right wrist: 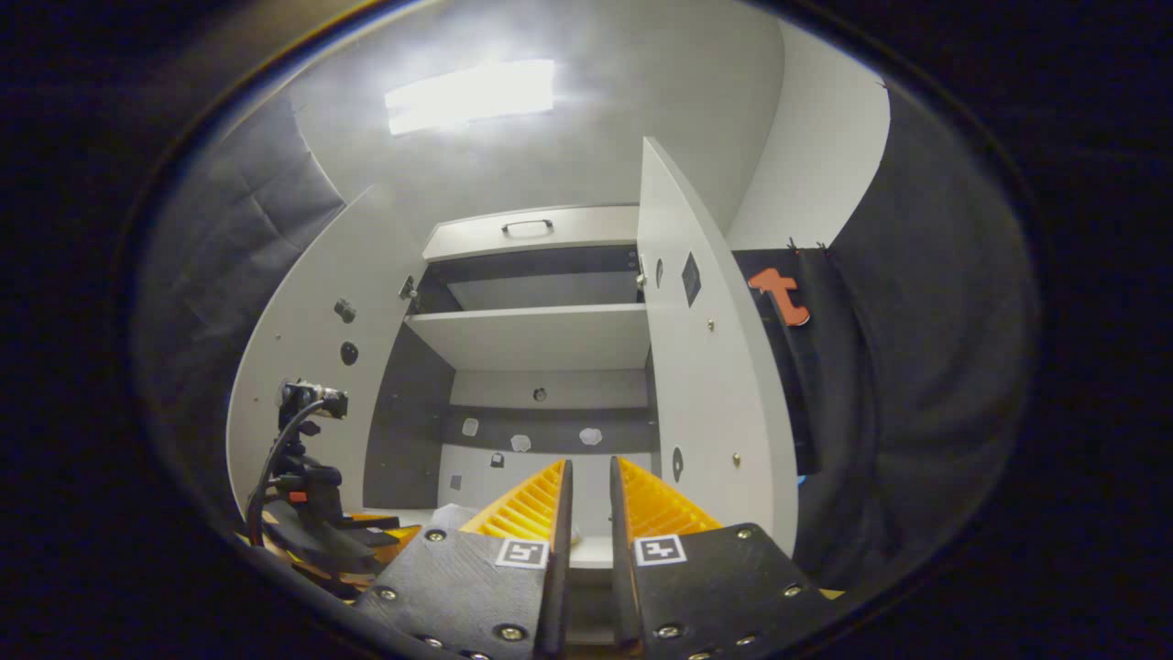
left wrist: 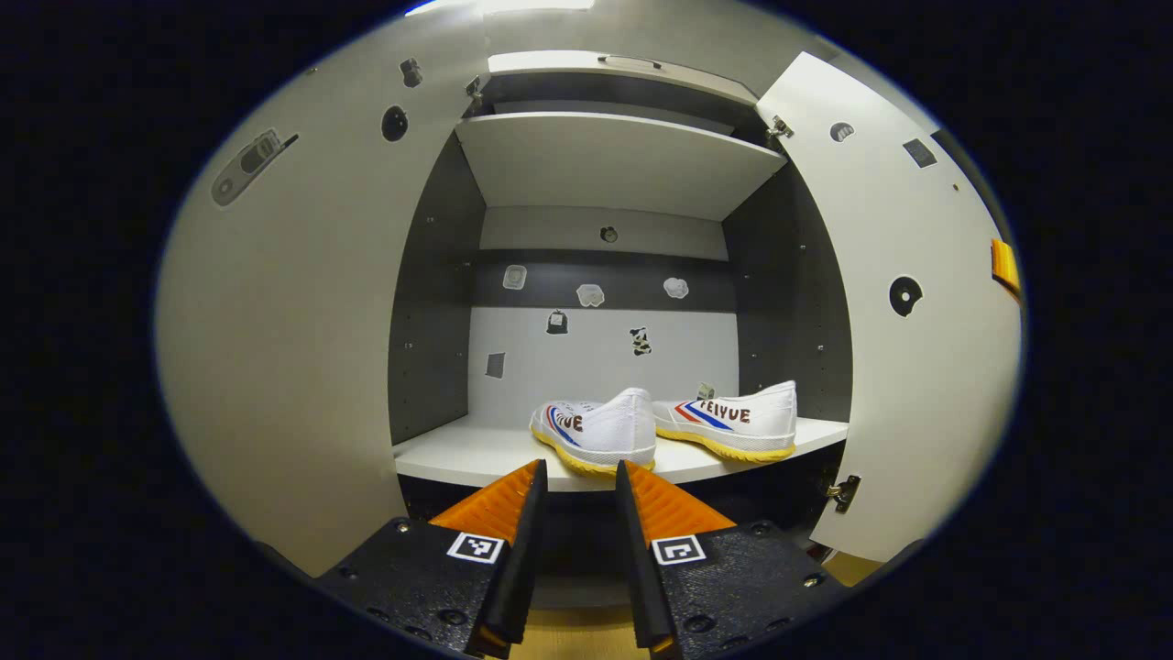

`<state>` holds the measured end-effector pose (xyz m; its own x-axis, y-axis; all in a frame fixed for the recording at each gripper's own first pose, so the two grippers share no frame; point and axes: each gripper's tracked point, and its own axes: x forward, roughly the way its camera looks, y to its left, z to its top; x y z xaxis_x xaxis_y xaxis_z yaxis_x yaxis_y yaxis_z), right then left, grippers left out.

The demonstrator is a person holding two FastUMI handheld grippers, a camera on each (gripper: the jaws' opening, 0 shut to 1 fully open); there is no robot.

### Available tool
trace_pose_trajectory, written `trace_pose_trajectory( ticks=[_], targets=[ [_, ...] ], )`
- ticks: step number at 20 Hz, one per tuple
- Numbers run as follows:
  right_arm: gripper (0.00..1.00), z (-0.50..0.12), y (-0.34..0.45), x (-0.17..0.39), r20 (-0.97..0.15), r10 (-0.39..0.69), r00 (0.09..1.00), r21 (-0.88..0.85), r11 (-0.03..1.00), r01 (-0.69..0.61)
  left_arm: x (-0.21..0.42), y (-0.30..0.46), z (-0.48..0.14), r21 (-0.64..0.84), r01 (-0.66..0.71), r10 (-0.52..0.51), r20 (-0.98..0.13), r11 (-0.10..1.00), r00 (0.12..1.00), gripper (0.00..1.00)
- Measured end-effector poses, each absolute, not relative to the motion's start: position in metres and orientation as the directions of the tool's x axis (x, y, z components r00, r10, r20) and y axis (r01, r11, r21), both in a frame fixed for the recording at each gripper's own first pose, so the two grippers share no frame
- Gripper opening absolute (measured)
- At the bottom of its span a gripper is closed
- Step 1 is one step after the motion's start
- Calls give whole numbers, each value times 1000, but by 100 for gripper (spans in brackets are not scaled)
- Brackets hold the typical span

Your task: Grab one shoe with the right hand and put it into the shoe cabinet, grab the other shoe with the left hand and put it into the shoe cabinet; then close the right door with the right hand and the left door with the left hand.

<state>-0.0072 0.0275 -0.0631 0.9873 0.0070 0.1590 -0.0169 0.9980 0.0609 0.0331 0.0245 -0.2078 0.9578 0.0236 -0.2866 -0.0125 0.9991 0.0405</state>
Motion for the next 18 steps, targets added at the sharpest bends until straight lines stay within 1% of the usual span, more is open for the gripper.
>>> trace_pose_trajectory(
  ticks=[2,4,6,7,10,11,12,13,14,15,16,18],
  targets=[
    [19,-60,18,-17,163,-22,986,66,998,11,34,21,-210,35,-2,12,-291,999,957,45],
    [19,-55,12,-29,158,-23,987,79,997,11,35,18,-210,33,4,5,-288,999,958,45],
    [20,-48,8,-37,181,-20,983,88,996,4,34,15,-210,27,13,-4,-290,1000,957,45],
    [33,-45,2,-42,183,-35,982,90,996,19,34,14,-208,25,16,-9,-287,1000,958,45],
    [34,-49,-14,-54,157,-78,984,90,994,65,34,10,-202,15,23,-18,-267,1000,963,45],
    [38,-50,-19,-56,144,-89,986,91,993,76,34,9,-200,13,26,-22,-262,1000,965,45],
    [39,-49,-23,-59,139,-98,985,87,993,86,33,7,-199,11,31,-27,-257,999,966,45],
    [35,-45,-28,-64,142,-106,984,82,992,95,33,5,-198,7,38,-35,-255,999,966,45],
    [37,-43,-30,-65,146,-103,984,80,992,92,33,1,-199,2,47,-45,-255,999,966,45],
    [62,-40,-35,-70,144,-107,984,78,992,96,33,-1,-200,-2,53,-52,-257,999,965,45],
    [71,-40,-43,-72,140,-115,983,79,991,105,34,-3,-201,-5,58,-57,-261,998,964,45],
    [71,-37,-67,-72,128,-164,978,97,984,153,33,-7,-205,-8,66,-65,-273,998,960,44]
  ],
)
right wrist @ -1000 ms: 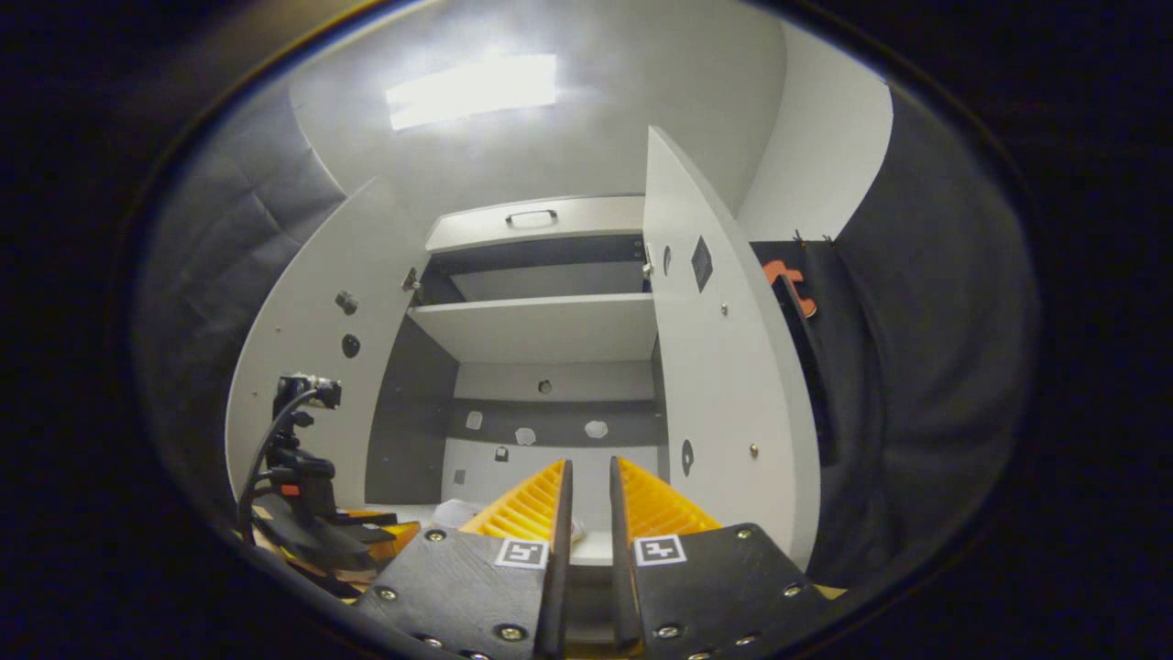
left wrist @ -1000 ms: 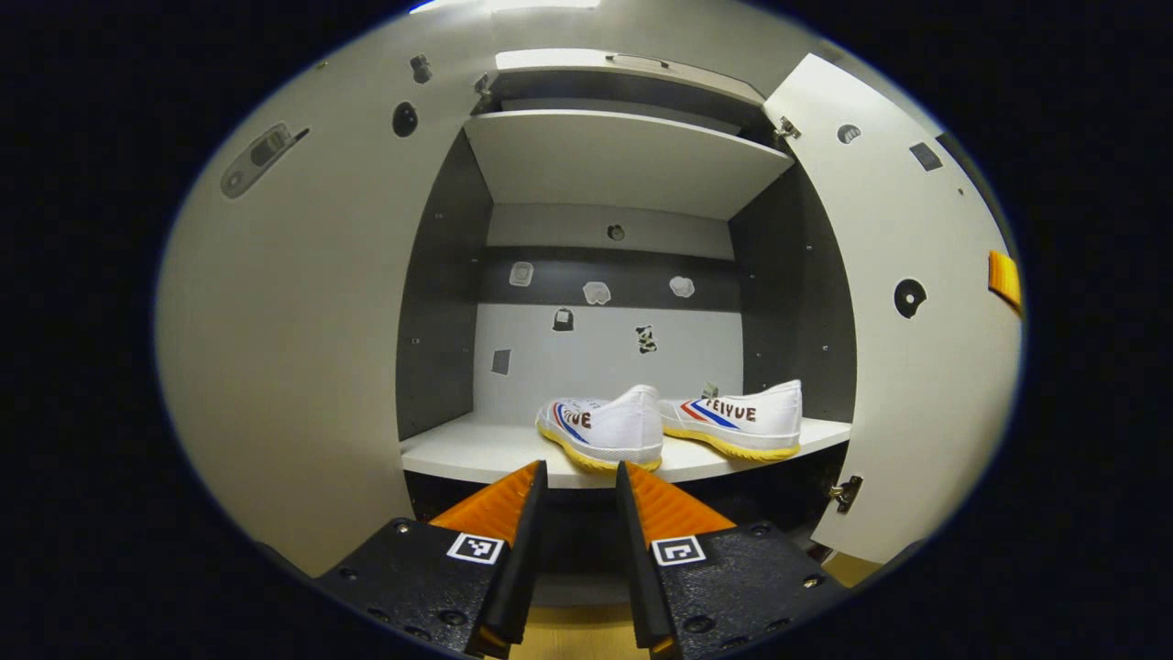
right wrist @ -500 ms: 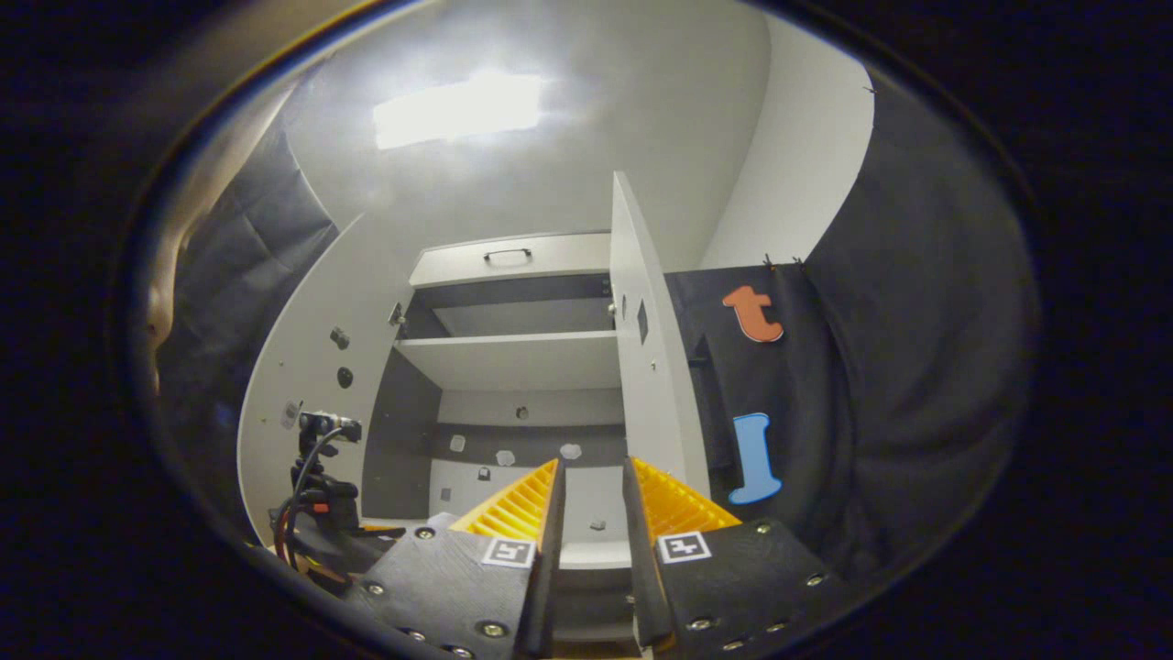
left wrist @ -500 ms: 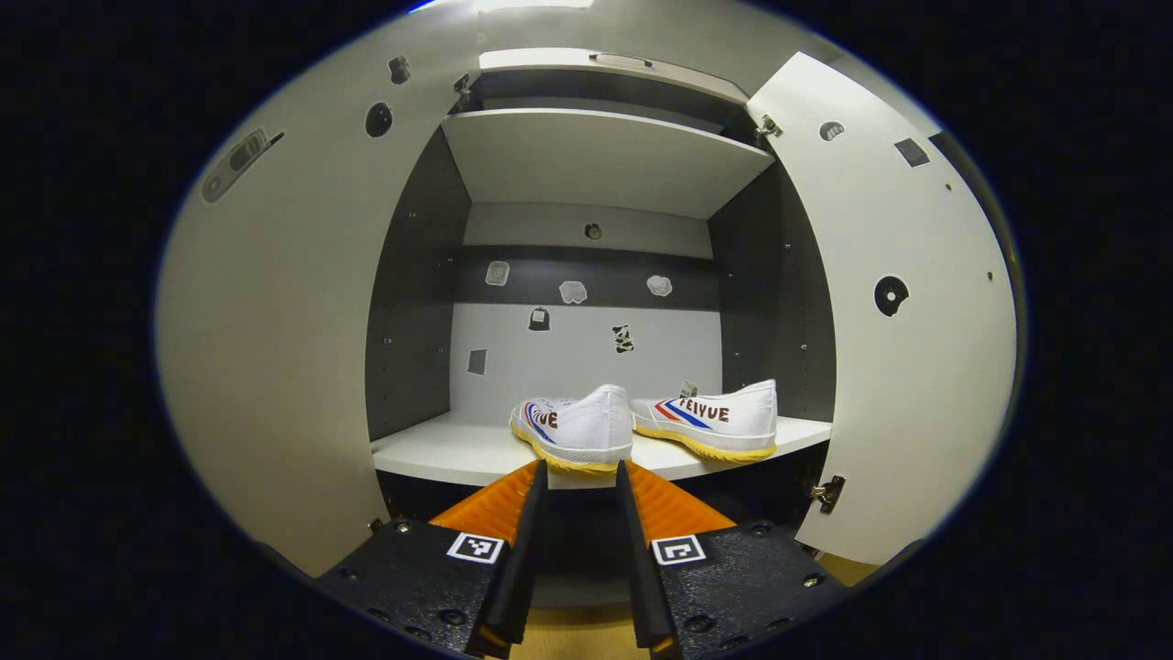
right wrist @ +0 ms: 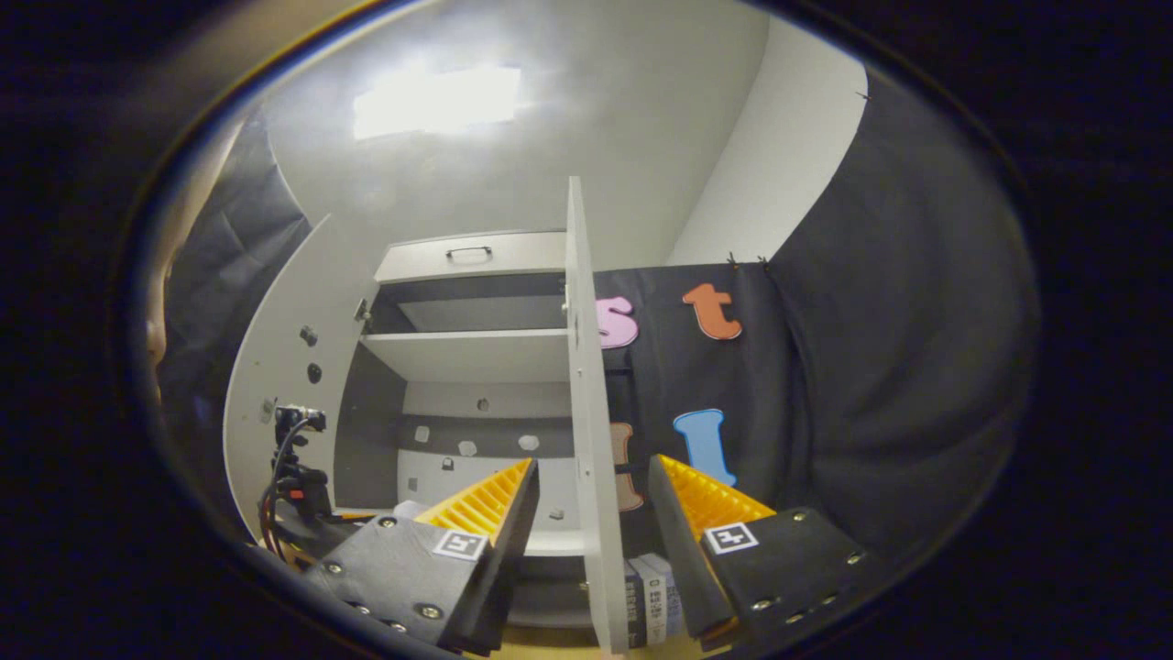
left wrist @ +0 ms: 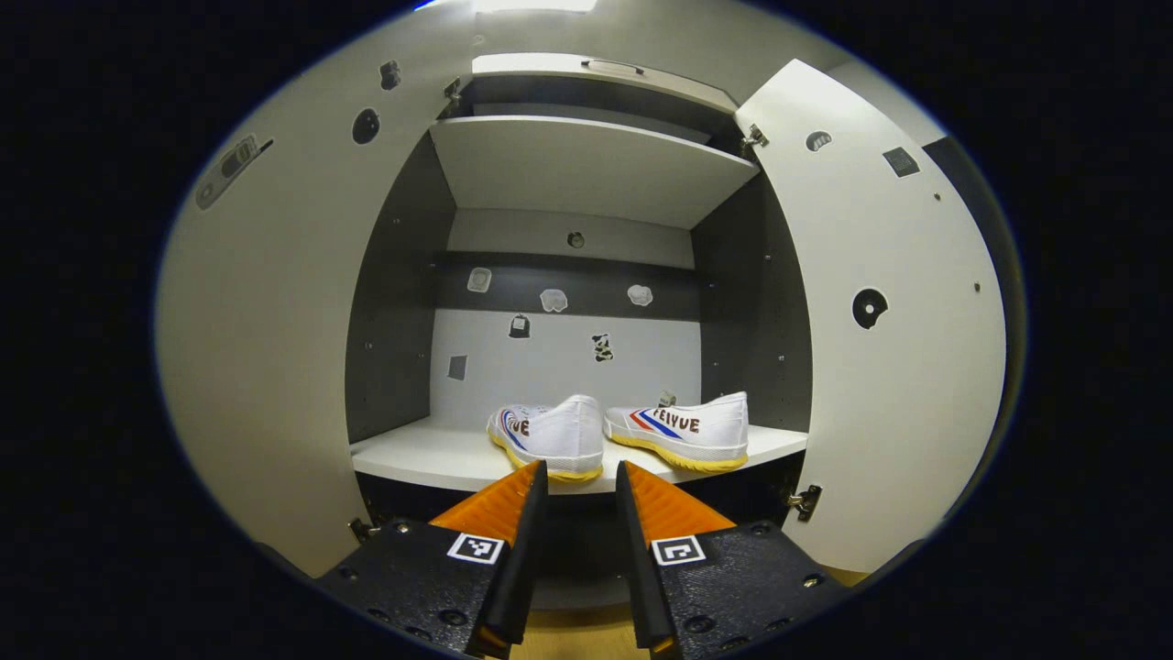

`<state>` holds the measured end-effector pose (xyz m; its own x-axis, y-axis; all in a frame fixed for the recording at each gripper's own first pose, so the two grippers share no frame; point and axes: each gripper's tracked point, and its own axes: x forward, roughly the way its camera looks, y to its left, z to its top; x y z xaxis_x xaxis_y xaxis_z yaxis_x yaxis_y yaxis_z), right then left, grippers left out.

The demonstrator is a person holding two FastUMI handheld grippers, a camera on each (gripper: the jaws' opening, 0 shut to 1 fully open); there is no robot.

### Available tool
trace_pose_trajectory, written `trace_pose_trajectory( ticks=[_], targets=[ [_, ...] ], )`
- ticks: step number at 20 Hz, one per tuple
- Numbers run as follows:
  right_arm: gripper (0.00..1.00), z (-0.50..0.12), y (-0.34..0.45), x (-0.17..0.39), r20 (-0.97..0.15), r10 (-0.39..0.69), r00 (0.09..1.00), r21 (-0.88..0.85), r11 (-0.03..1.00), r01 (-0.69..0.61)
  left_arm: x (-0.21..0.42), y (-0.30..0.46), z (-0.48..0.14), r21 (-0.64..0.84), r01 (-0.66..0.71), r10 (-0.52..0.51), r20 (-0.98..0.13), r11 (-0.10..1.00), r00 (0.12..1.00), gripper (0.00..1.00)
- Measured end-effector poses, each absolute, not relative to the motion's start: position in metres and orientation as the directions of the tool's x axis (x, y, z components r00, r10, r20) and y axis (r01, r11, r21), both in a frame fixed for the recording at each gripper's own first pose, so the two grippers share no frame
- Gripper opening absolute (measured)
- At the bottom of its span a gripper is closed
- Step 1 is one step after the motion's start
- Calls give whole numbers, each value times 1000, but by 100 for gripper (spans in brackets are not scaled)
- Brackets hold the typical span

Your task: Grab one shoe with the right hand and put it into the shoe cabinet, grab the other shoe with the left hand and put it into the shoe cabinet; then close the right door with the right hand and the left door with the left hand.

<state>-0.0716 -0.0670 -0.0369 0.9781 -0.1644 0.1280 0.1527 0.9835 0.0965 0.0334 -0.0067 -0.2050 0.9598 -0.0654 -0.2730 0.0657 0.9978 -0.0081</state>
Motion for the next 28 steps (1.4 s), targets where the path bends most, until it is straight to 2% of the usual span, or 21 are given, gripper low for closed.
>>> trace_pose_trajectory(
  ticks=[3,6,10,13,21,25,28],
  targets=[
    [71,-39,-106,-67,97,-259,961,97,963,250,34,-8,-205,-4,66,-65,-276,998,959,45],
    [72,-56,-121,-54,28,-280,960,86,957,277,32,-9,-203,-1,65,-63,-270,998,961,45],
    [72,-81,-111,-38,-60,-216,975,74,973,220,31,-17,-202,-12,87,-87,-267,996,960,45],
    [72,-87,-113,-38,-83,-219,972,64,972,224,29,-23,-203,-14,105,-105,-274,994,956,45],
    [72,-90,-84,-33,-126,-103,987,73,991,113,10,-47,-189,-28,127,-130,-260,992,957,45],
    [72,-91,-60,-29,-143,-63,988,64,995,72,-10,-48,-171,-20,126,-127,-226,992,966,45],
    [72,-91,-37,-24,-157,-35,987,38,998,41,-23,-32,-159,-5,88,-87,-216,996,972,43]
  ],
)
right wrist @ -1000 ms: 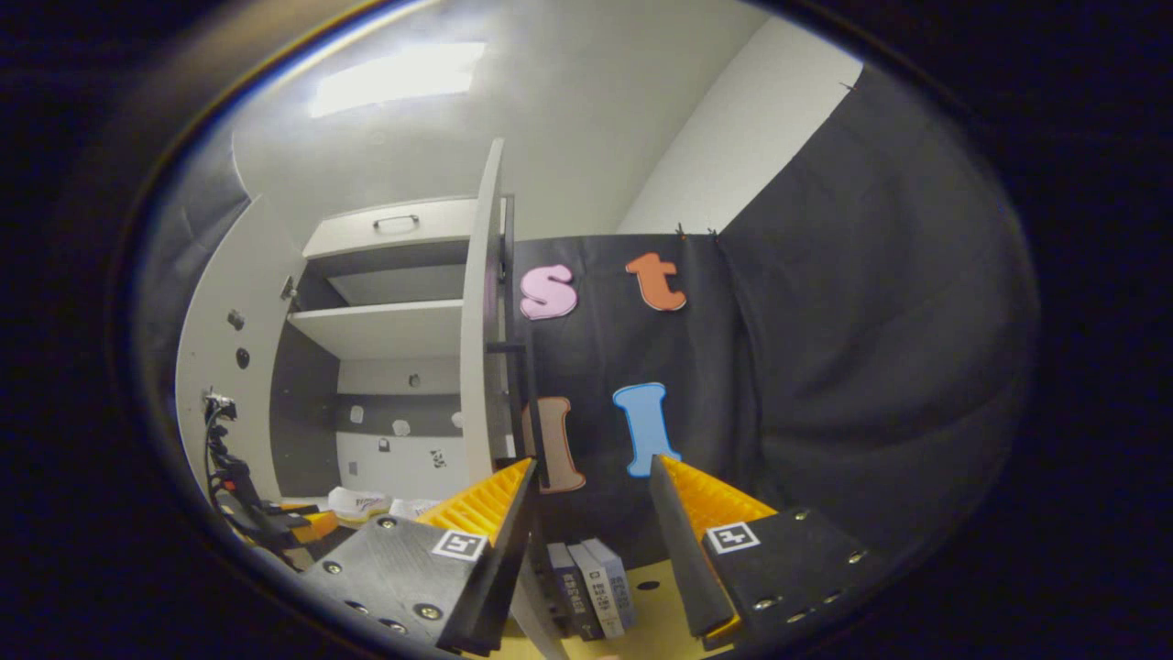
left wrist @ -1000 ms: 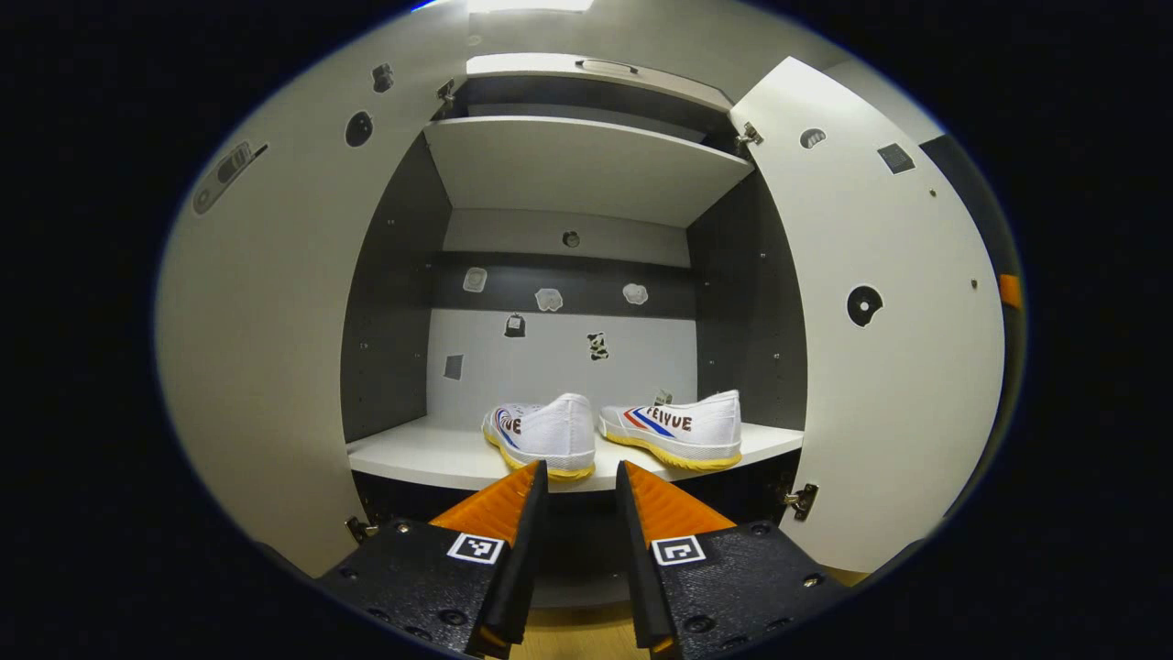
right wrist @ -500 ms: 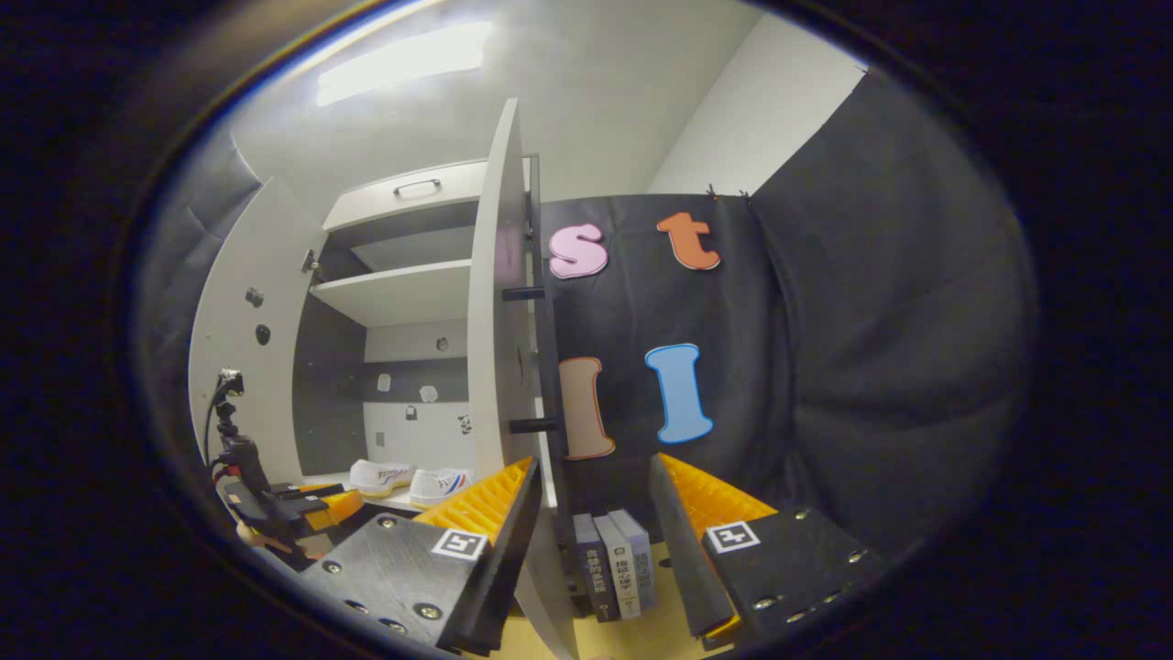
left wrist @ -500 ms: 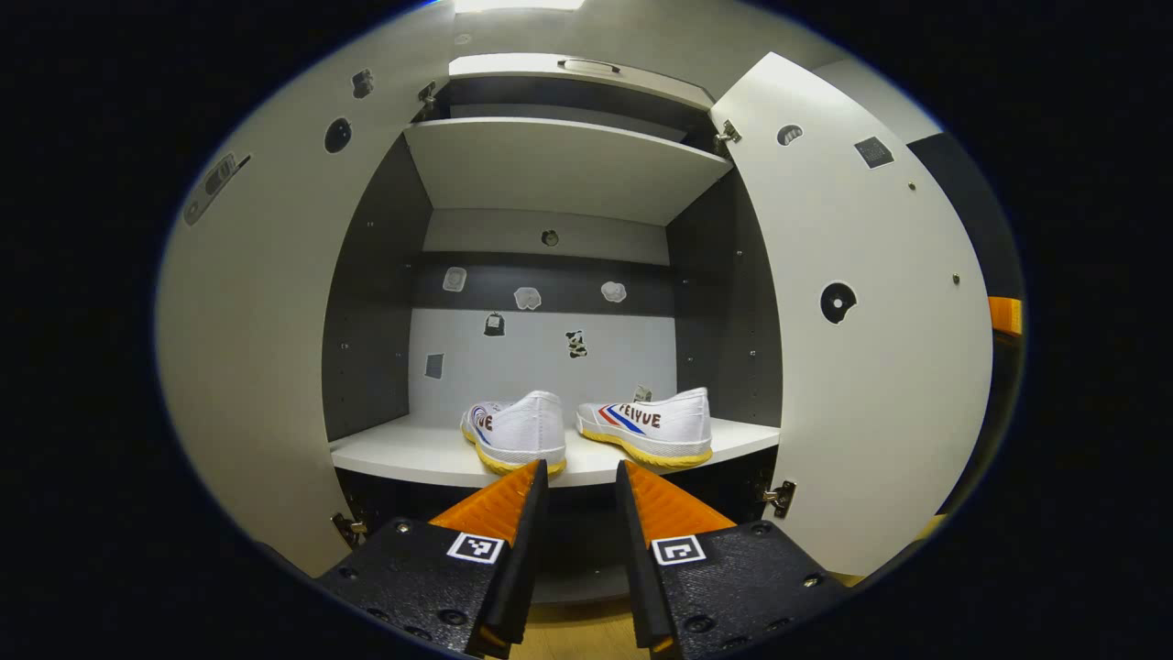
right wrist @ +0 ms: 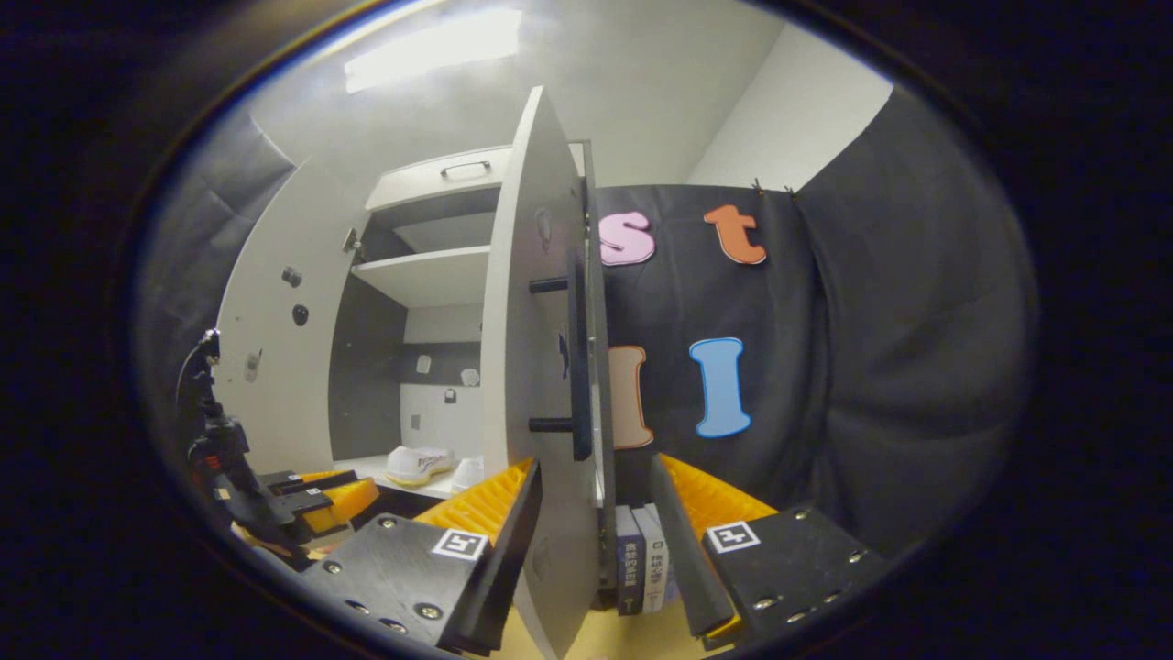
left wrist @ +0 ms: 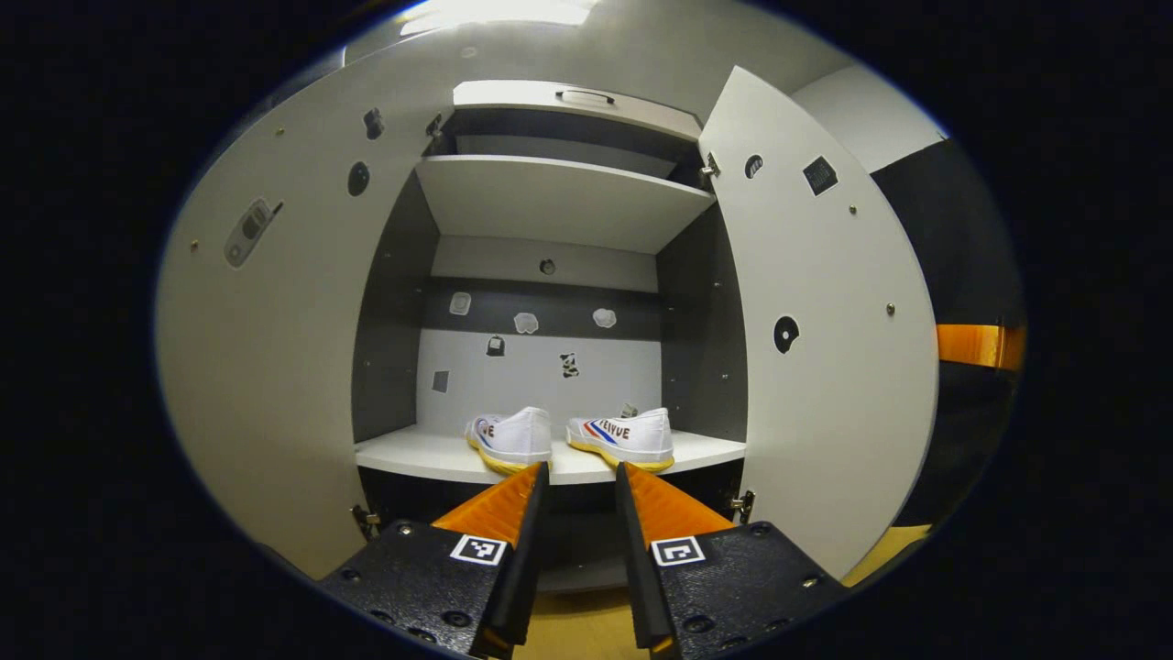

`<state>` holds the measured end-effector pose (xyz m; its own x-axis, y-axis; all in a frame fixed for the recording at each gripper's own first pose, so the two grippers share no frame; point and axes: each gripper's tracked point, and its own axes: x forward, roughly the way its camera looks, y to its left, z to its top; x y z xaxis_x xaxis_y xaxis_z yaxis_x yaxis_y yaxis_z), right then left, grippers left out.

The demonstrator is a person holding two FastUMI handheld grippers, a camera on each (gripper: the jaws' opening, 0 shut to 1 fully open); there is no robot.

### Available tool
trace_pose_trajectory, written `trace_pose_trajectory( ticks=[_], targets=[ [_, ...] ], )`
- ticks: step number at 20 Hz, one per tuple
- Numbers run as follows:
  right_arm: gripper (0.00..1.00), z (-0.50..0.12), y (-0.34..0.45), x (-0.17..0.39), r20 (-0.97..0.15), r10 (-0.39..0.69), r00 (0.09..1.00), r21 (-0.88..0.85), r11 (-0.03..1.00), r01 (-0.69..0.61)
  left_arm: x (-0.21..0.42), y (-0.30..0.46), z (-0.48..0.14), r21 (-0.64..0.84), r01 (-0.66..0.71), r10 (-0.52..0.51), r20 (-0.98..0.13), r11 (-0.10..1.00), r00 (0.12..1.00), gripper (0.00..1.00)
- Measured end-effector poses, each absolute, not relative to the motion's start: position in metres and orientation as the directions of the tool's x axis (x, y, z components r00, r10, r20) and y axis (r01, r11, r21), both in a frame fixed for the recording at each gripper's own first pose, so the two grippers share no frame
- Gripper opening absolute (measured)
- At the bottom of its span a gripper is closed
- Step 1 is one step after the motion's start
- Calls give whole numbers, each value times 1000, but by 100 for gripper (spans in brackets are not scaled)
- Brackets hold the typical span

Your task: Grab one shoe with the right hand and put it into the shoe cabinet, grab the other shoe with the left hand and put it into the shoe cabinet; then close the right door with the right hand and the left door with the left hand.

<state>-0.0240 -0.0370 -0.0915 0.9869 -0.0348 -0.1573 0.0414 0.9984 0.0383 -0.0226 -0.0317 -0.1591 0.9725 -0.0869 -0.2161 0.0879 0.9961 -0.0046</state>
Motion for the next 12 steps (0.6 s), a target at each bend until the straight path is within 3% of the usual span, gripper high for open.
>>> trace_pose_trajectory(
  ticks=[6,7,8,9,10,11,12],
  targets=[
    [71,-113,41,6,-231,102,968,32,995,-97,-55,11,-132,38,4,3,-189,999,982,43],
    [65,-120,59,10,-256,151,955,61,988,-140,-60,16,-128,44,-7,15,-183,999,983,43],
    [72,-127,75,13,-279,196,940,100,980,-175,-63,19,-125,51,-14,23,-178,999,984,43],
    [65,-133,85,16,-298,214,930,122,975,-185,-68,26,-121,59,-24,34,-174,998,984,43],
    [66,-136,90,15,-305,228,925,129,972,-197,-74,33,-116,68,-38,49,-168,997,985,43],
    [77,-138,95,16,-308,232,923,129,971,-201,-80,40,-111,77,-52,64,-164,996,984,43],
    [76,-141,99,15,-311,235,921,126,971,-205,-84,45,-109,86,-67,80,-162,994,984,43]
  ],
)
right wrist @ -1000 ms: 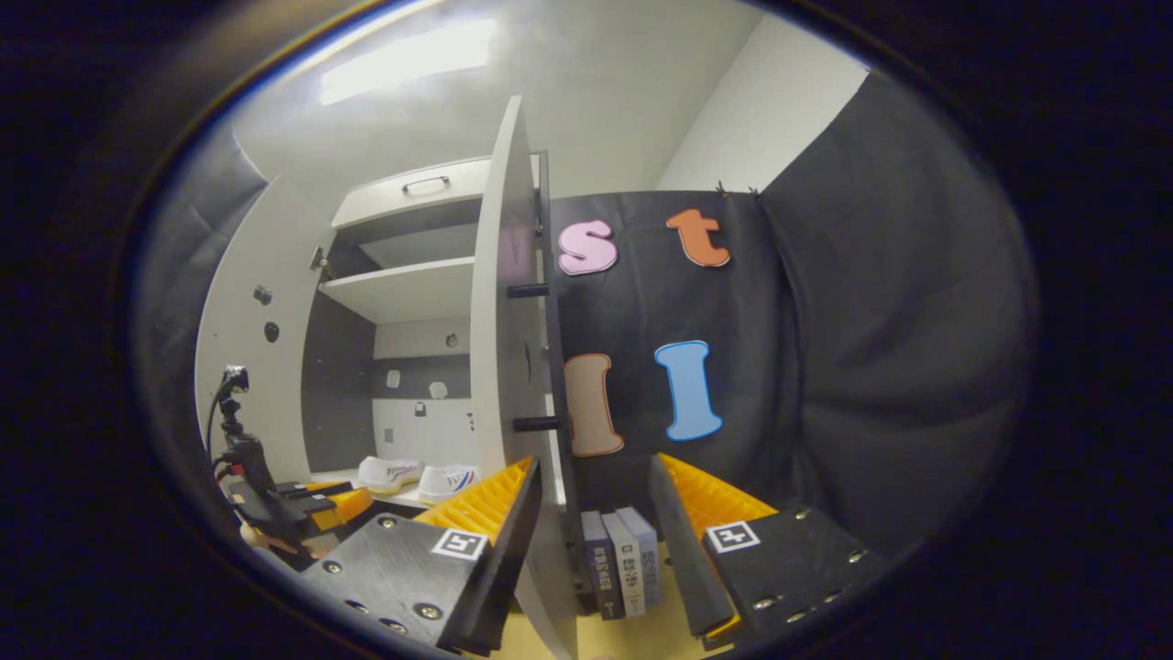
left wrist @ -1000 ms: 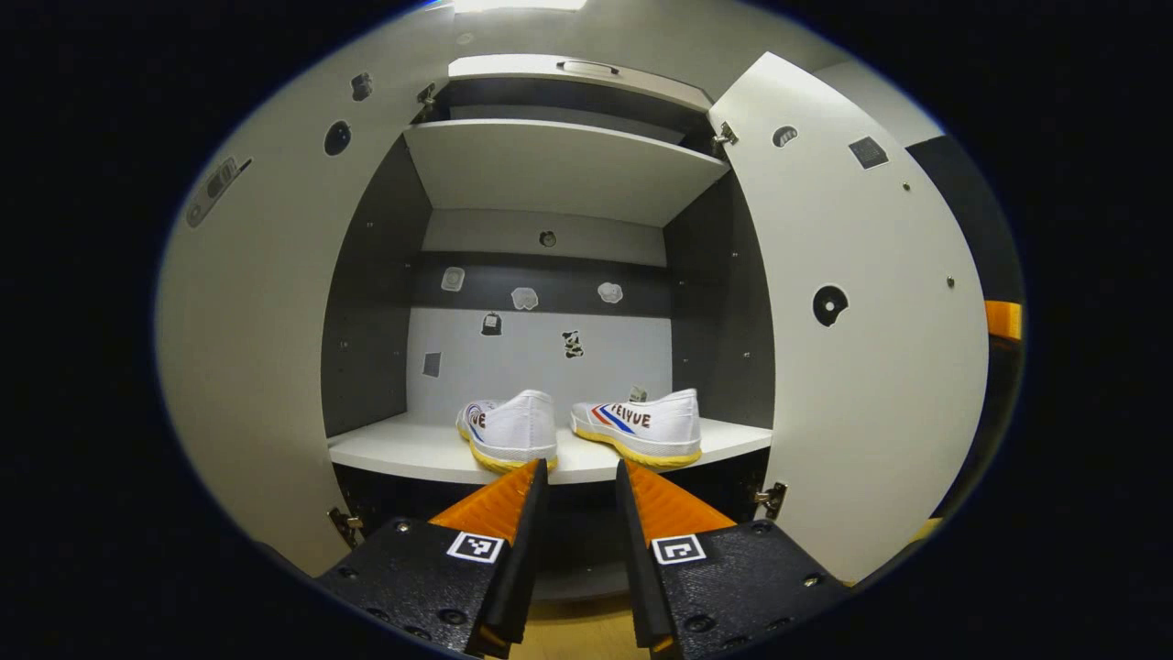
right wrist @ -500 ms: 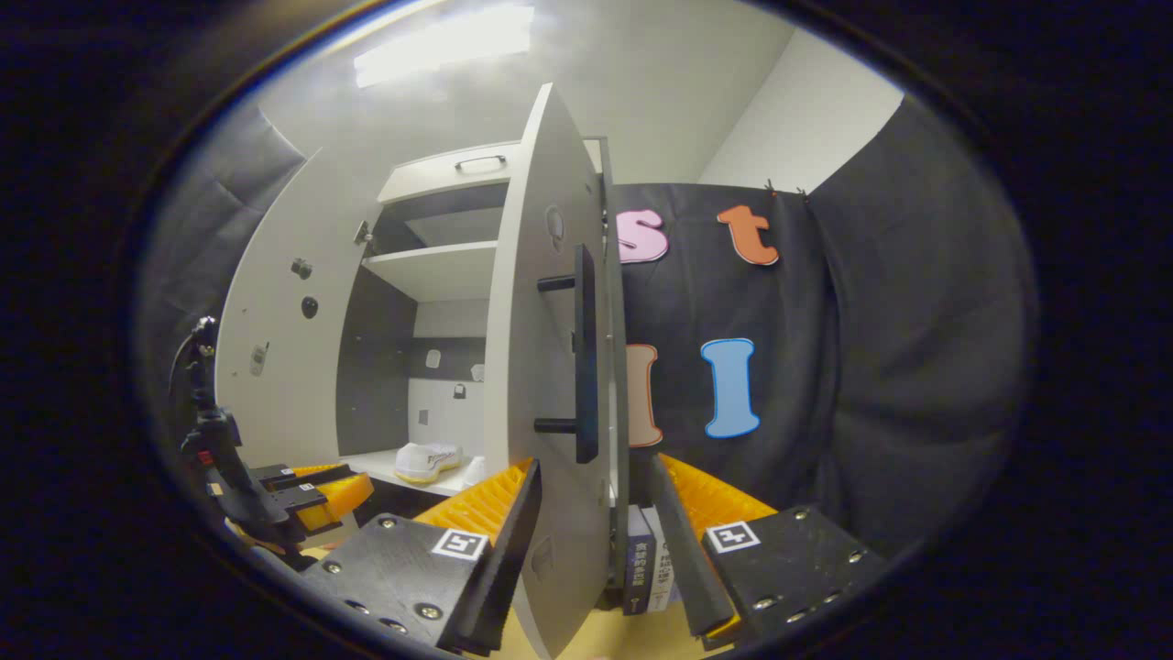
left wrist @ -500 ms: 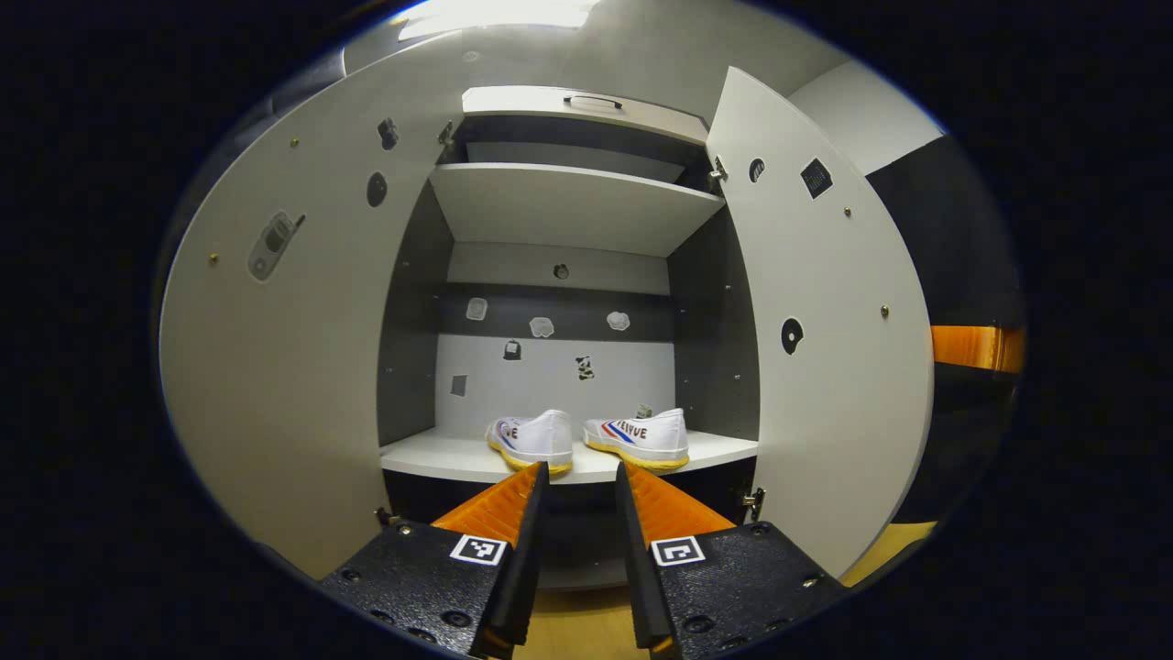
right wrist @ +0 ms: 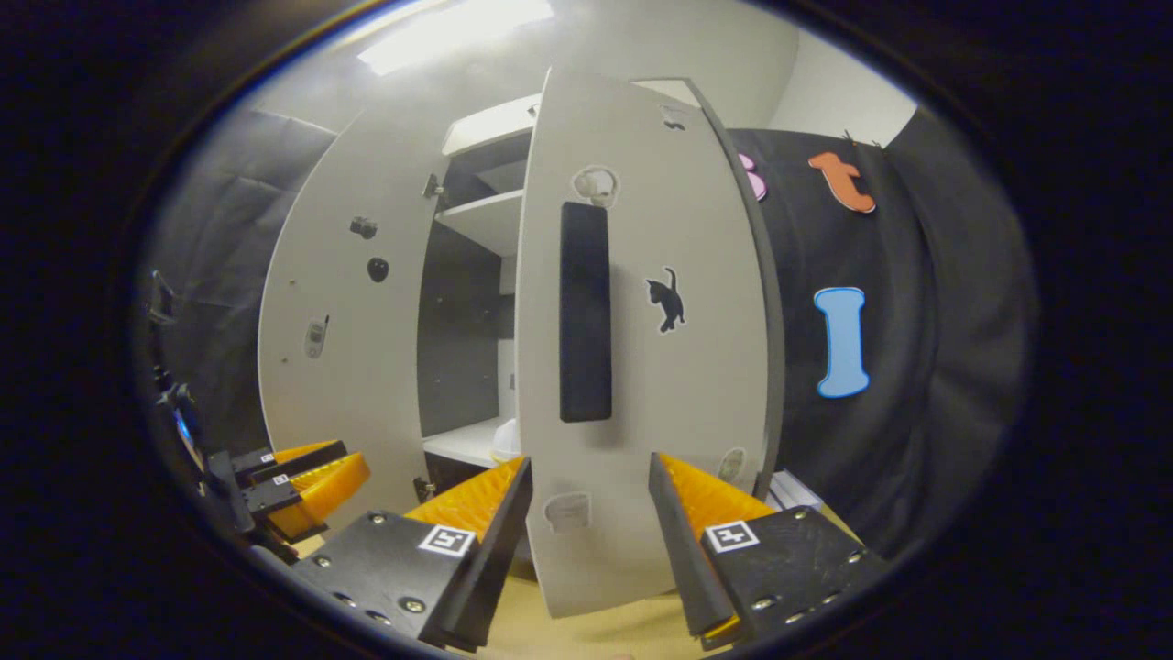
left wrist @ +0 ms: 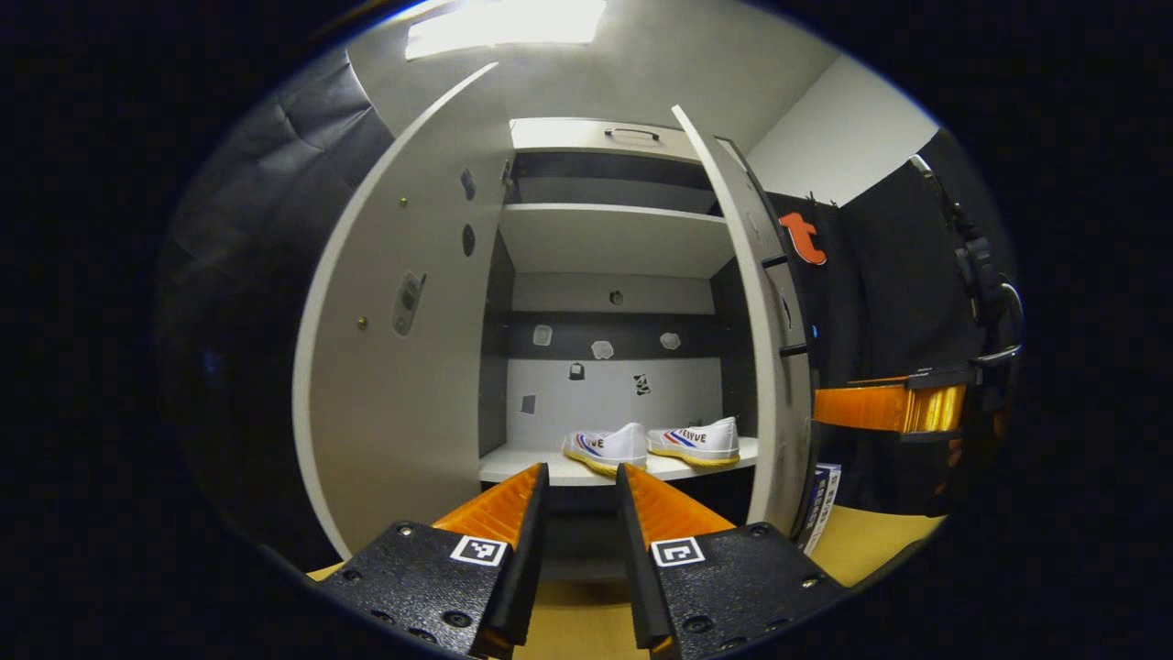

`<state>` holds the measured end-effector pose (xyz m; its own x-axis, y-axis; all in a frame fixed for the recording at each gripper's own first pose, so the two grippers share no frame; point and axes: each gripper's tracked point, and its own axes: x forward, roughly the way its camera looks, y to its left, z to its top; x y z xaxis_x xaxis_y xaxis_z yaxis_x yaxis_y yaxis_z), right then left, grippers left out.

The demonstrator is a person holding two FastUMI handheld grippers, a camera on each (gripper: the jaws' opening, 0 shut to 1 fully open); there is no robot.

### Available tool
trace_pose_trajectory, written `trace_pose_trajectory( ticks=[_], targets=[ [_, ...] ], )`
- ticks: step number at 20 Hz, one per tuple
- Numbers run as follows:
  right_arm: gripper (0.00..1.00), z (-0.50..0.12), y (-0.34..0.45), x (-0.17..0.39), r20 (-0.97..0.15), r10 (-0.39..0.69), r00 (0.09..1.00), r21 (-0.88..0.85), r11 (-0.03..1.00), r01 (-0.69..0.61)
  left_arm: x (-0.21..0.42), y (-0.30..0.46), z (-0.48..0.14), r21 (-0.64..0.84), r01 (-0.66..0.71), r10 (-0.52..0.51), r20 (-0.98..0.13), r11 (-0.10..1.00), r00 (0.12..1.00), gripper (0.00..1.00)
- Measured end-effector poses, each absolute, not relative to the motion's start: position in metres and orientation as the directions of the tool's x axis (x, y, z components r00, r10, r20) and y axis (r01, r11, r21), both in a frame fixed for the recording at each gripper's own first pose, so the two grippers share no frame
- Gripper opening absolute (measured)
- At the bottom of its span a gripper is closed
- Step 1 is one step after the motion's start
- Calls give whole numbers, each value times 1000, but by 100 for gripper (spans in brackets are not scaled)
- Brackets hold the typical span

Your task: Grab one shoe with the right hand and put it into the shoe cabinet, grab the other shoe with the left hand and put it into the shoe cabinet; then close the right door with the right hand and the left door with the left hand.

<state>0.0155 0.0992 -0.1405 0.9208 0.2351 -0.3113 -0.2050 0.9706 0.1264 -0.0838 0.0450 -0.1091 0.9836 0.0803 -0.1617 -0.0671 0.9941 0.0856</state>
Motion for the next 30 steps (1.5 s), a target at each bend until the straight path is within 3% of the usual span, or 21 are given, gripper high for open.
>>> trace_pose_trajectory(
  ticks=[14,20,24,30],
  targets=[
    [76,-119,108,-7,-248,244,938,128,968,-218,-158,135,-38,180,-328,335,-12,928,942,43],
    [77,-118,110,-14,-236,240,942,117,969,-218,-164,207,-37,227,-501,509,24,835,860,44],
    [77,-118,107,-14,-225,228,947,114,972,-207,-138,209,-54,214,-453,468,-20,865,884,44],
    [77,-129,101,-9,-236,212,948,118,975,-189,-130,207,-48,211,-425,433,9,880,901,43]
  ],
)
